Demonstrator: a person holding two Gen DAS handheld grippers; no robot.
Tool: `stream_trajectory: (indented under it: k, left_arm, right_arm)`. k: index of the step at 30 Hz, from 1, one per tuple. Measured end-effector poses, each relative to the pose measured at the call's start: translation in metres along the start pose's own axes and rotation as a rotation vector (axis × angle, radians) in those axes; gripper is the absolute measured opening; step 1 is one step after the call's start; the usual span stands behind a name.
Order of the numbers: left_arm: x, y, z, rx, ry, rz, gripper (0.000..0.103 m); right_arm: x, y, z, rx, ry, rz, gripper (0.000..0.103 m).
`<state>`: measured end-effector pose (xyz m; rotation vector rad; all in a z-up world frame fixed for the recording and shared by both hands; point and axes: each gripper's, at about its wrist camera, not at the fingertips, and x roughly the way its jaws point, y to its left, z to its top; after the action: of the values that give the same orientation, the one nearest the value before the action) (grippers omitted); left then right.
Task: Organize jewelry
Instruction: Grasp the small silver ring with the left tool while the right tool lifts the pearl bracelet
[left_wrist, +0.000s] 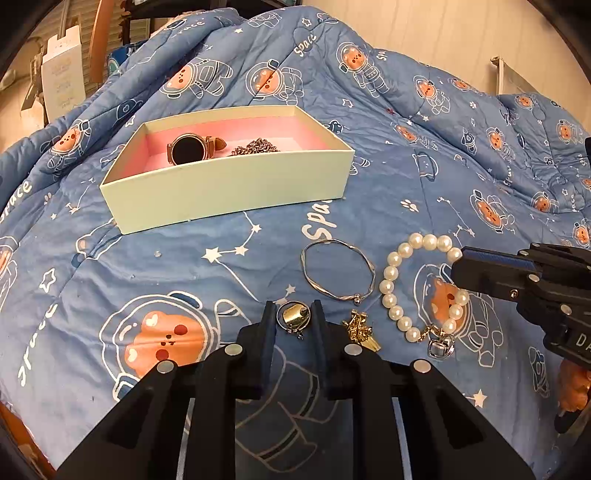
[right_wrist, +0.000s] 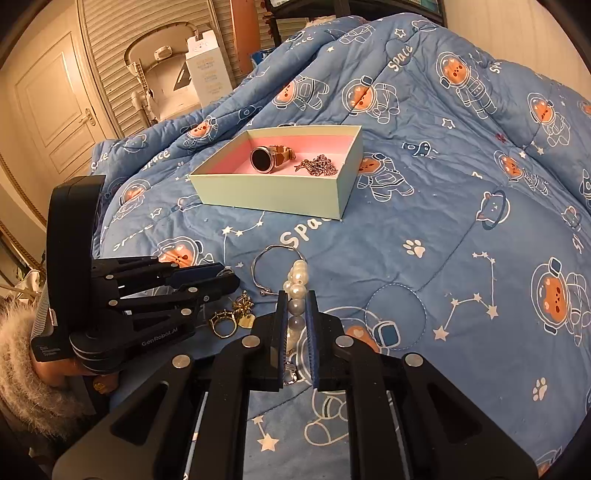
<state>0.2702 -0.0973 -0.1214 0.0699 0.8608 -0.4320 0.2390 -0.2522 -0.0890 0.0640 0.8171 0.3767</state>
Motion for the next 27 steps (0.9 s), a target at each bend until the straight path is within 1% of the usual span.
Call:
stream_trajectory:
  k: [5,10,13,18,22,27]
  left_arm:
    - [-0.010,-0.001,0.000,-0.008,-0.018,-0.018,0.018]
    - [-0.026,-0.005,0.000,-0.005,-0.046,-0.032,0.018]
    - [-0.038,-0.005,0.002,0.004,-0.065,-0.036,0.018]
    - [-0.057,0.000,0.010,-0.003,-0.092,-0.049,0.018]
    - [-0.065,0.007,0.016,-0.012,-0.103,-0.052,0.018]
    - [-0.072,0.018,0.023,-0.034,-0.107,-0.066,0.018]
  right_arm:
    - [-0.001,0.000,0.000,-0.001,-0.004,0.002,0.010]
    - [-0.006,0.001,0.004,-0.016,-0.024,0.026,0.010]
    - [-0.011,0.004,0.010,-0.024,-0.039,0.066,0.010]
    - [-0.019,0.006,0.024,-0.001,-0.053,0.169,0.010]
    - [-0.020,0.007,0.037,0.011,-0.060,0.211,0.010]
    - [-0.021,0.011,0.049,-0.004,-0.069,0.236,0.010]
